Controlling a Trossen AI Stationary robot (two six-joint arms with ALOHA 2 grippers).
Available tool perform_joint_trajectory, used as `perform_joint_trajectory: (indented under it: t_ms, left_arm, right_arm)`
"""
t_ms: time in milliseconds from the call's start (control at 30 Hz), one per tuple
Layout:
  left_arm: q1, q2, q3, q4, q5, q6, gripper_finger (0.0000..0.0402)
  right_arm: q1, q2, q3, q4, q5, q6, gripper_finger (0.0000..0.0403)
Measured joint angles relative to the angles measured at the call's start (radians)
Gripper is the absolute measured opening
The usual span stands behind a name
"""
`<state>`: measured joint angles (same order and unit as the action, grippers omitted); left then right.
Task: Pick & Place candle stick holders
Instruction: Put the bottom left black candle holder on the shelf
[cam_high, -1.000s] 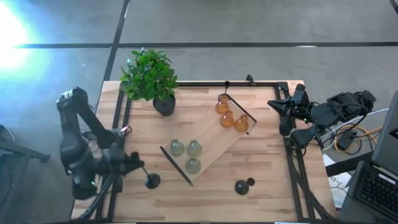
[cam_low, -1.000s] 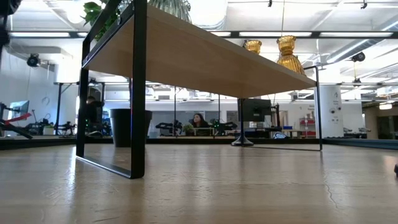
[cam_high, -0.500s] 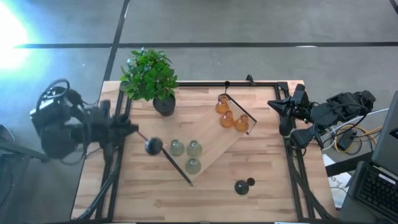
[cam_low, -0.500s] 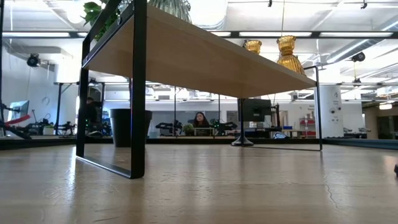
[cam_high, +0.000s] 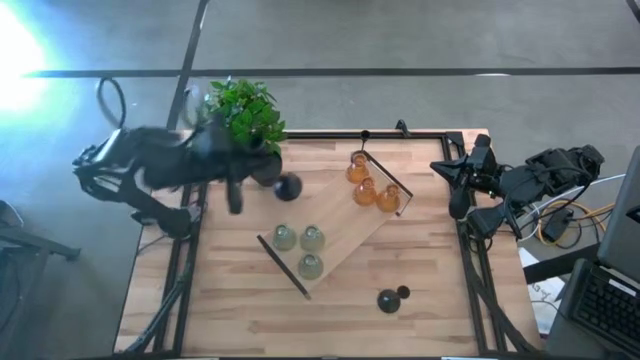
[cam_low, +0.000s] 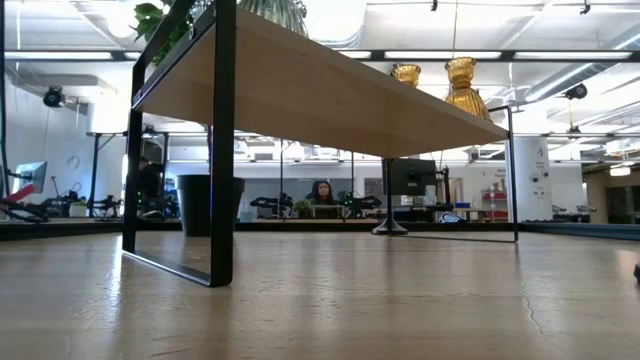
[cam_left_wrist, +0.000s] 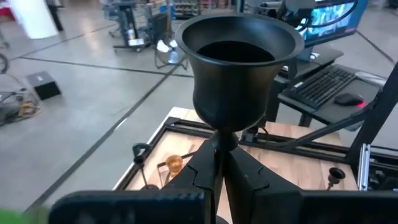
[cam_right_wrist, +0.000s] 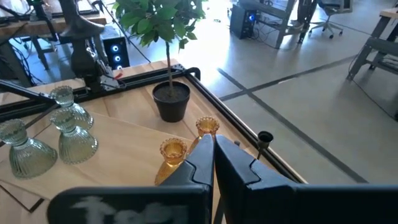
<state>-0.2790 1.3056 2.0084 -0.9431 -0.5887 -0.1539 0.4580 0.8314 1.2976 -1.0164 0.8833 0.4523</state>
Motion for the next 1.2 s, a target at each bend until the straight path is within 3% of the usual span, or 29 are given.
perform_joint_trajectory:
  t_ms: [167,367,800,967,1200]
  left_arm:
    - [0.199,0.069,0.019,0.008,0.236,0.042,0.0017]
    - [0.304,0.147,0.016,0.028,0.398,0.090,0.0017]
    - [0.332,0.272,0.002,0.092,0.411,0.074,0.0017]
    - [0.349,0.231,-0.072,0.109,0.406,0.013,0.0017]
    - [0.349,0.115,-0.272,0.224,0.380,-0.054,0.0017]
  right_arm:
    - [0.000,0.000,0.000,0.000,0.000,0.001,0.0008]
    - [0.000,0.000,0.000,0.000,0.011,0.008,0.0008]
    - [0.000,0.001,0.000,-0.003,0.008,0.000,0.0008]
    - [0.000,0.001,0.000,-0.005,-0.001,0.000,0.0008]
    - [0.000,0.001,0.000,-0.005,-0.001,-0.011,0.0008]
